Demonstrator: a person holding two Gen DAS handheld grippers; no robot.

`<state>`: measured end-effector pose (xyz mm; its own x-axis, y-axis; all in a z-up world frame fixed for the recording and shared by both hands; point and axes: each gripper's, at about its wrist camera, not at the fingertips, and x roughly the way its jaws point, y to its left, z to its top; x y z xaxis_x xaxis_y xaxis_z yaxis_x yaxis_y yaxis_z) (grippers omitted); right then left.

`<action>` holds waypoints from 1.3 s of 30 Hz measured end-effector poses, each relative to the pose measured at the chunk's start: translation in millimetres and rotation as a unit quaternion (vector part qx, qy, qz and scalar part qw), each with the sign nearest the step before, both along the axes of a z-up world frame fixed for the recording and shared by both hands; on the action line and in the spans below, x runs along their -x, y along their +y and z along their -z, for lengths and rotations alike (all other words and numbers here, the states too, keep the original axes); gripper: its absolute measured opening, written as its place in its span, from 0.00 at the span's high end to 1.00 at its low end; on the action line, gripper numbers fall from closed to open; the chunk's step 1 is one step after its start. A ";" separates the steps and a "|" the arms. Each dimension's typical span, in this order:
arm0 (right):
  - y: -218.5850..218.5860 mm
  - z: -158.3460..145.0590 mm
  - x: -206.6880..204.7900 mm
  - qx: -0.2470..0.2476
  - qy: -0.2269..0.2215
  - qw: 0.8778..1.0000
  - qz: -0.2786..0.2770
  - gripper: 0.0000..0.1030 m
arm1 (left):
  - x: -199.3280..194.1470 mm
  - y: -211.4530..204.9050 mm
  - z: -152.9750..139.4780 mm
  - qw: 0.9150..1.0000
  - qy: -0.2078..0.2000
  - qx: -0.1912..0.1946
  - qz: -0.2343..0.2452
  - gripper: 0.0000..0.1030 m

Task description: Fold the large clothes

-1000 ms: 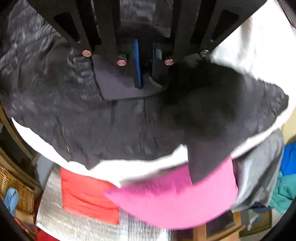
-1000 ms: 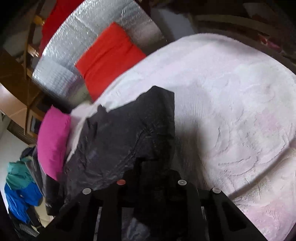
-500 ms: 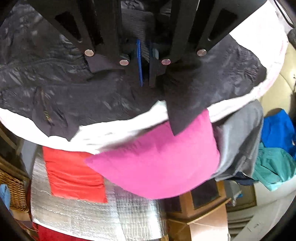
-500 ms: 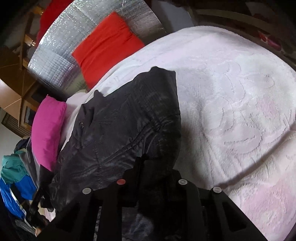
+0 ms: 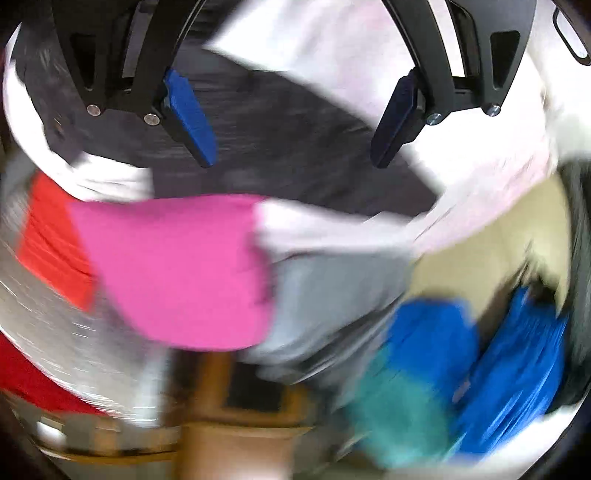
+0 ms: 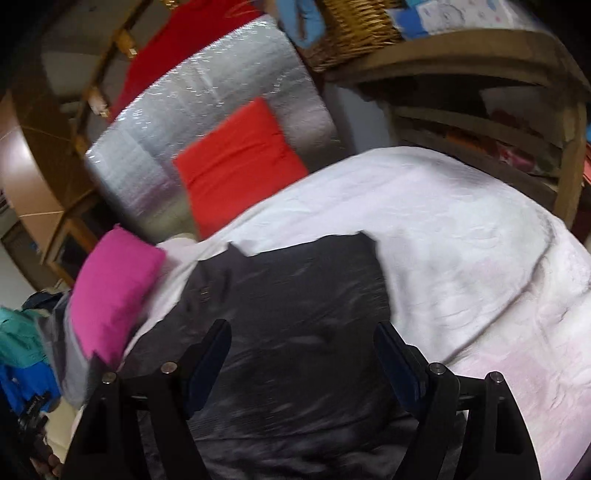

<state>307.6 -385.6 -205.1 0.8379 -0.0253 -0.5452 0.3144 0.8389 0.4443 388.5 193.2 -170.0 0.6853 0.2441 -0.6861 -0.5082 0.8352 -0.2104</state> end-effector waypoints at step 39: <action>-50.5 7.5 28.0 -0.110 -0.035 0.991 0.063 0.20 | 6.1 -231.1 -67.2 0.913 -0.165 -0.013 0.373 0.92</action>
<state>279.6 -436.1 -212.6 0.8717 -0.0204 -0.4895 0.3731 0.6754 0.6362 382.3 -38.0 -102.8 0.8362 -0.3619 -0.4122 0.2918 0.9298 -0.2244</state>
